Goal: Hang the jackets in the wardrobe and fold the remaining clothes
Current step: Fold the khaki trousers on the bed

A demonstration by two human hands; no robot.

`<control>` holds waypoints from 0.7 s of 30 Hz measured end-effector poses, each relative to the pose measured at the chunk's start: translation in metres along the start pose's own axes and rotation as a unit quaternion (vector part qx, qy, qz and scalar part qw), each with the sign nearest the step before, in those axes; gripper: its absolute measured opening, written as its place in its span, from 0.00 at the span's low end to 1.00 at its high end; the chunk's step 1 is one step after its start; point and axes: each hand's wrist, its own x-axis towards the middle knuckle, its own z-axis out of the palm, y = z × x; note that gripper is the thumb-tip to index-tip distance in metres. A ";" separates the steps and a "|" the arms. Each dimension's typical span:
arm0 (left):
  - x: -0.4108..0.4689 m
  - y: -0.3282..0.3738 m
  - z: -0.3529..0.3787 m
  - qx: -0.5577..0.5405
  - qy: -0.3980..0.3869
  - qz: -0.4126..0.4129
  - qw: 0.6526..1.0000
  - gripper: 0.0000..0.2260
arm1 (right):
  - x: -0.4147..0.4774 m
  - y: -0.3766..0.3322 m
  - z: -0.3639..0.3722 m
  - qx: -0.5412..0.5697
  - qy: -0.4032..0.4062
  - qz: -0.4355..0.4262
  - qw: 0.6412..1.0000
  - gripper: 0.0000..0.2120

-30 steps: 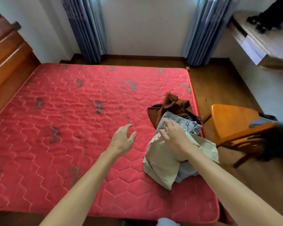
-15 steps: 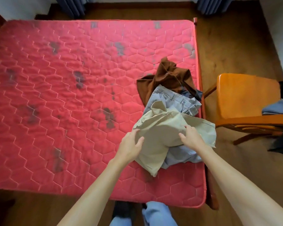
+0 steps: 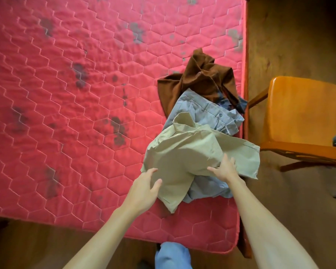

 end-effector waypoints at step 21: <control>-0.093 -0.016 -0.056 -0.139 -0.065 0.042 0.987 0.23 | -0.270 -0.188 -0.036 0.396 -0.228 -0.249 0.854 0.14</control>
